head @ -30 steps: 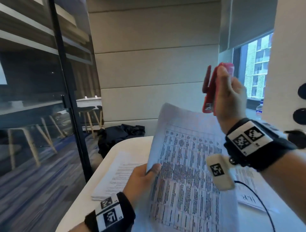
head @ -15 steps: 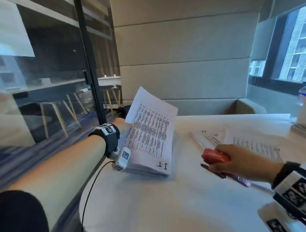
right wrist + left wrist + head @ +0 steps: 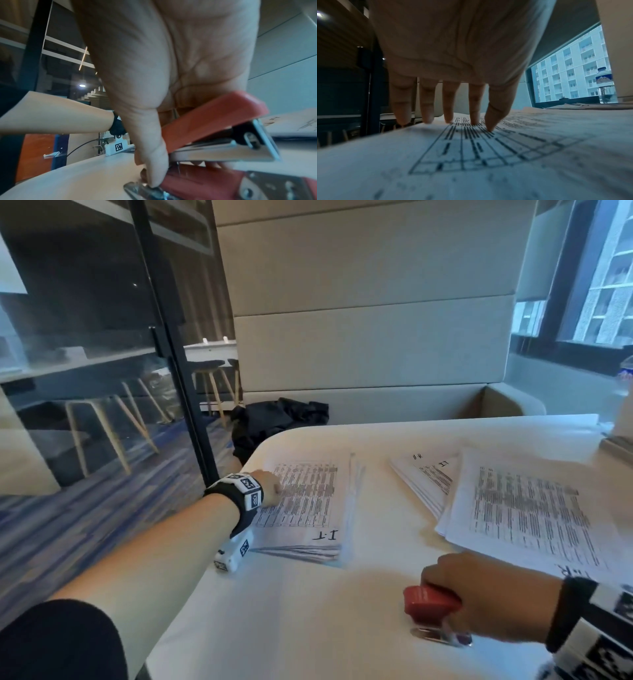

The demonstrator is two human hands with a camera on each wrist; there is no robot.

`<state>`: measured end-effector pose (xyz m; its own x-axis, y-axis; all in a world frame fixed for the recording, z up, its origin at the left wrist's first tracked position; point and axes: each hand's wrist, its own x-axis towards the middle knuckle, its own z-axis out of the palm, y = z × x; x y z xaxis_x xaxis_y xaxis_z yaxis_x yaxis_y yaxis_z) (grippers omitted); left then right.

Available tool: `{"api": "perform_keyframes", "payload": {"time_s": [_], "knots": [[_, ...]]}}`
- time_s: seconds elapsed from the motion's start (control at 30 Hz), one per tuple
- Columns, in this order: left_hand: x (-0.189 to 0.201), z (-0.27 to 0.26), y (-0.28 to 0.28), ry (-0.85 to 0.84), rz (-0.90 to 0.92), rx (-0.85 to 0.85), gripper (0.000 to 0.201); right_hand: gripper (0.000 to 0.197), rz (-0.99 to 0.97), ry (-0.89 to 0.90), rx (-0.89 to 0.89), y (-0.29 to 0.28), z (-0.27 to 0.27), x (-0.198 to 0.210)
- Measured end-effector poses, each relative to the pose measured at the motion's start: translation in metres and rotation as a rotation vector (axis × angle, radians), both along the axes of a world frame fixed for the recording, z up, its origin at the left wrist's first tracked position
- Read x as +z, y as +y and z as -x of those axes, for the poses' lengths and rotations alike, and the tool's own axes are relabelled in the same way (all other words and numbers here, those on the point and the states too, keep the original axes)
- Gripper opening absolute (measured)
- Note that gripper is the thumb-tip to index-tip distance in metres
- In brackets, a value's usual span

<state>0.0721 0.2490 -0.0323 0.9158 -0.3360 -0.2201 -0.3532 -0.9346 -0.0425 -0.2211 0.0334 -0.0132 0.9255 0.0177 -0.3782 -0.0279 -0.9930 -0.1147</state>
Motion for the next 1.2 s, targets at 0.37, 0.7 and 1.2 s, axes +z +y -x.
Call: {"api": "perform_keyframes", "payload": {"time_s": [0.37,0.7,1.2], "knots": [[0.022,0.051,-0.089,-0.038,0.127,-0.202,0.049,0.063,0.114,-0.061,-0.262,-0.075,-0.020,0.031],[0.013,0.128,-0.224,0.308,0.299,-0.368,0.027,0.074,0.335,0.222,-0.205,-0.104,0.003,0.016],[0.028,0.166,-0.258,0.311,0.375,-0.346,0.056,0.073,0.321,0.185,-0.155,-0.114,0.004,0.009]]}}
